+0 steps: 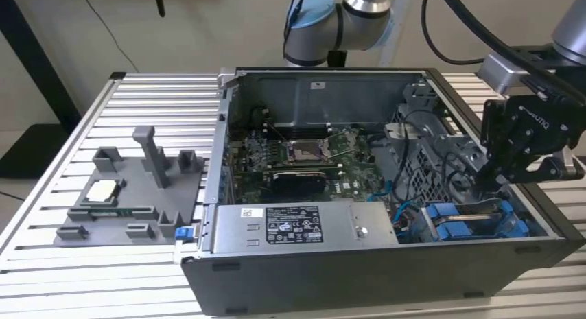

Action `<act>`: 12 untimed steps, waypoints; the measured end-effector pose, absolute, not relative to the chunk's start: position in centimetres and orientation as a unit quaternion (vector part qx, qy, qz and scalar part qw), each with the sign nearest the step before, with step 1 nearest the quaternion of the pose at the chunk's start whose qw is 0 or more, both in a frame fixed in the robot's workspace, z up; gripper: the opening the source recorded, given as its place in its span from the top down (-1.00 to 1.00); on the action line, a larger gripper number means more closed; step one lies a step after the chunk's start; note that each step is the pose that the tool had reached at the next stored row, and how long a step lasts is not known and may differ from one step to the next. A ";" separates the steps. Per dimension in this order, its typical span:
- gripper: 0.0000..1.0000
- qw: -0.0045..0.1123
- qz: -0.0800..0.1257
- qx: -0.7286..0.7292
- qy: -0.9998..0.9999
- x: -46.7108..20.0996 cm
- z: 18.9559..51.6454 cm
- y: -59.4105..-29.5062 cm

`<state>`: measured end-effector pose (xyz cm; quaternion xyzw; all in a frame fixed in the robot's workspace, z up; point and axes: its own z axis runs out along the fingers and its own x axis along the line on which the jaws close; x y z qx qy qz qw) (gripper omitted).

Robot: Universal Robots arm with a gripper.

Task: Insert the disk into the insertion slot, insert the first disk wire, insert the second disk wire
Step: 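Insert the first disk wire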

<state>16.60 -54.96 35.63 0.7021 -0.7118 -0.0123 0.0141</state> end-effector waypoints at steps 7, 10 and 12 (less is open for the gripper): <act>0.62 0.013 -0.013 0.702 -0.712 16.8 35.0 -55.3; 0.62 0.013 -0.013 0.702 -0.712 16.8 34.8 -55.5; 0.62 0.013 -0.013 0.702 -0.712 16.9 34.7 -55.5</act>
